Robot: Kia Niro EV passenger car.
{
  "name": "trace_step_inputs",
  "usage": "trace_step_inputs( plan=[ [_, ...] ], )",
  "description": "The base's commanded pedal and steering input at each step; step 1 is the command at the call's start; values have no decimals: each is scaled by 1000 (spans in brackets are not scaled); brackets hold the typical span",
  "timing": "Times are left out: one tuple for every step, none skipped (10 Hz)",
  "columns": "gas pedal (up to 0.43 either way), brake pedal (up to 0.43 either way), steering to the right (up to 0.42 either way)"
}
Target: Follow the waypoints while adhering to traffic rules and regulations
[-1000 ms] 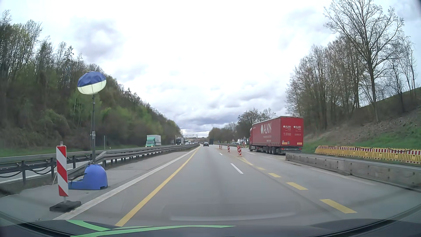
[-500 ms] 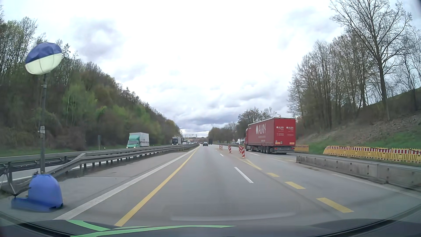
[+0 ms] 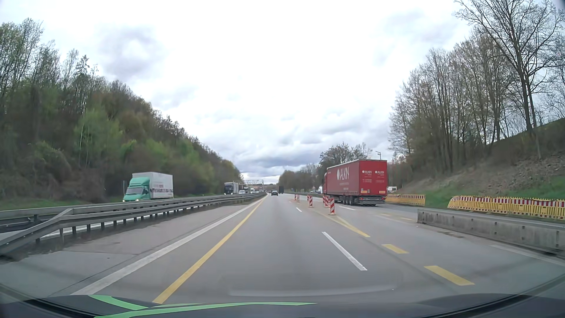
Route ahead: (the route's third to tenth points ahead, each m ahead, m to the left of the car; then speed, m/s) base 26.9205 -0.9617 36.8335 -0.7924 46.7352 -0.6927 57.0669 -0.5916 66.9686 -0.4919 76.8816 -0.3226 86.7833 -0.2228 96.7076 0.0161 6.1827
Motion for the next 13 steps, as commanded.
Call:
trace_step_inputs(
  plan=[
    [189,0,0],
    [197,0,-1],
    [197,0,-1],
    [197,0,-2],
    [197,0,-2],
    [197,0,-3],
    [197,0,-4],
    [197,0,-4],
    [197,0,-5],
    [197,0,-5],
    [197,0,-5],
    [197,0,-5],
    [197,0,-5]
  ],
)
